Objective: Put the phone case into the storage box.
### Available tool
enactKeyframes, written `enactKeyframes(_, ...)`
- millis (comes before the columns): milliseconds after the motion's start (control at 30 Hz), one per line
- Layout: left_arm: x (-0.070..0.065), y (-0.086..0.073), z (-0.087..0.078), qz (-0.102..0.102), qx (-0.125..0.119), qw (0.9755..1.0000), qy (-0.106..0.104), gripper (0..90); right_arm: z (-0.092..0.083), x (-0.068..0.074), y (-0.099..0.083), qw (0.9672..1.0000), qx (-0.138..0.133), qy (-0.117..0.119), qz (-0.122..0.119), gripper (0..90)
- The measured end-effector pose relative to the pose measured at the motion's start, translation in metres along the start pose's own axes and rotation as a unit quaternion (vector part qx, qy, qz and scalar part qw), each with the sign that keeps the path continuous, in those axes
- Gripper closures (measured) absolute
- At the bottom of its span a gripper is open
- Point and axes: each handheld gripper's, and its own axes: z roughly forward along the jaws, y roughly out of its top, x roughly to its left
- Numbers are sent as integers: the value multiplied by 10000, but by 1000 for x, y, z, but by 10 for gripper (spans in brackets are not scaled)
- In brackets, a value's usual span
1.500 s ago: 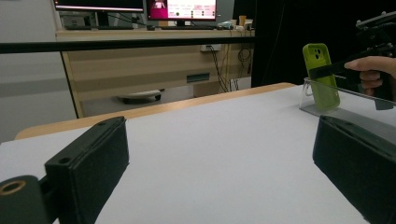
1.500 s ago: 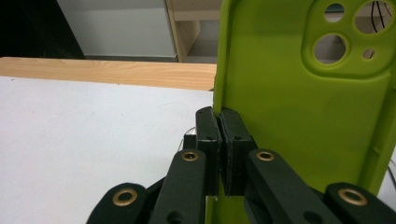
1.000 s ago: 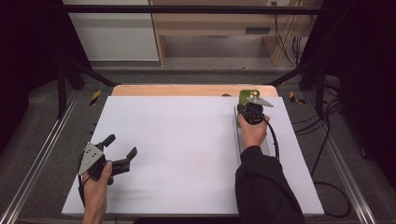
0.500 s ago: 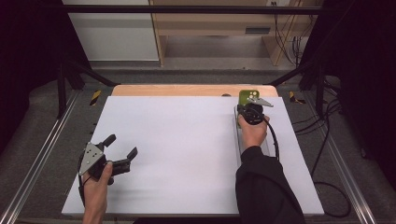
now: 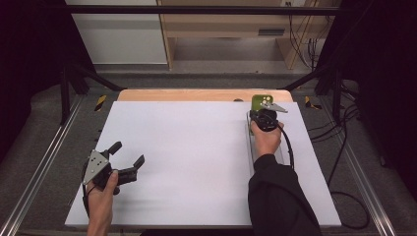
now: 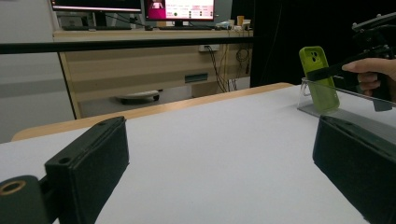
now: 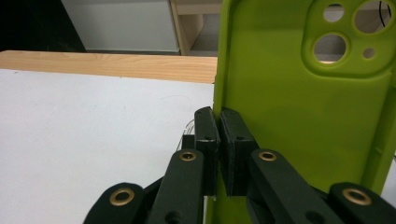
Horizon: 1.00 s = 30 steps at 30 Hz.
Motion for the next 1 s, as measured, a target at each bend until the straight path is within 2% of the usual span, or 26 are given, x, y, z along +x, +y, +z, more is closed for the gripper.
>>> enactKeyframes(533,0,0,0,1,-3,10000,-3,32,-1,2,1,10000,-27,-14,-20,803)
enactKeyframes(1000,0,0,0,2,-4,10000,0,32,-11,0,7,9999,-161,-60,17,777)
